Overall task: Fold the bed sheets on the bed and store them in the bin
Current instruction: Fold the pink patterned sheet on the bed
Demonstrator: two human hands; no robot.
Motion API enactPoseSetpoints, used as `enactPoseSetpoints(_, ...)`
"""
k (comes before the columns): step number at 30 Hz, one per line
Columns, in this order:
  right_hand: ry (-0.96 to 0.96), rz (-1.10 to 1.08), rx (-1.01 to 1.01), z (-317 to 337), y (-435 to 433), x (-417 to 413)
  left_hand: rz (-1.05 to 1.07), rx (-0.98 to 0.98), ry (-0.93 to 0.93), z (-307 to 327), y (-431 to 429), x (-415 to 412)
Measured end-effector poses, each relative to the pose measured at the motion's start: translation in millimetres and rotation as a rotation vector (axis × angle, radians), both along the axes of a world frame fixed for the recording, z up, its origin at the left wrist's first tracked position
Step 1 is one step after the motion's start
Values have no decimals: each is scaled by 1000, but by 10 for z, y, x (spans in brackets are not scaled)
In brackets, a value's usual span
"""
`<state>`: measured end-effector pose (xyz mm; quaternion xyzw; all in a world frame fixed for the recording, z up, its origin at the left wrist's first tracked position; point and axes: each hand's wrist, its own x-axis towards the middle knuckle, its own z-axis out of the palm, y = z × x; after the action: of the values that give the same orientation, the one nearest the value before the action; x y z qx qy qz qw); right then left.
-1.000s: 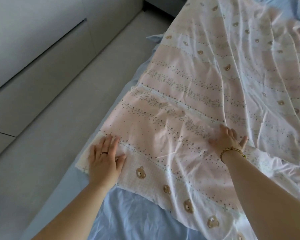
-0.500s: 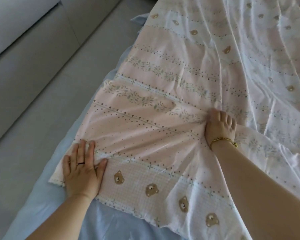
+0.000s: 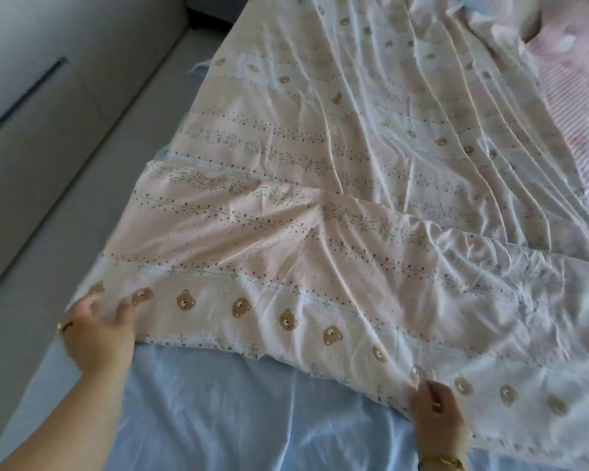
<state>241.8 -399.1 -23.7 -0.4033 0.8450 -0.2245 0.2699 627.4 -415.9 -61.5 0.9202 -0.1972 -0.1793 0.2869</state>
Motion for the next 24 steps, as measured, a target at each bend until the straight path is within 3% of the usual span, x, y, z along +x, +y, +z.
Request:
enactPoseSetpoints(1,-124,-174,29,-23,176,-21,142,-36,97,46,127,-76)
enactPoseSetpoints(3,-438,-417,125,-118,431,-91,351,-157,465,118,323,-279)
enactPoseSetpoints(5,-833,-621,227,-188,513,-159,454,-273,854,182,374,-451)
enactPoseSetpoints(6,-959,-694,226,-191,507,-210,463,-304,957,198,366,-503)
enactPoseSetpoints(10,-1082,-722,-43,-111,190,-323,472,-415,1026,277,73,-520)
enactPoseSetpoints(12,-1082,-728,-109,-90,13,-416,445,-447,1040,245,-99,-460)
enactPoseSetpoints(19,-700,-865,-88,-51,17,-643,496,-562,871,341,-1,-475)
enactPoseSetpoints(22,-423,-704,-21,136,259,-564,520,-553,779,418,313,-422)
enactPoseSetpoints(24,-363,-647,-2,213,403,-557,544,-506,741,421,553,-373)
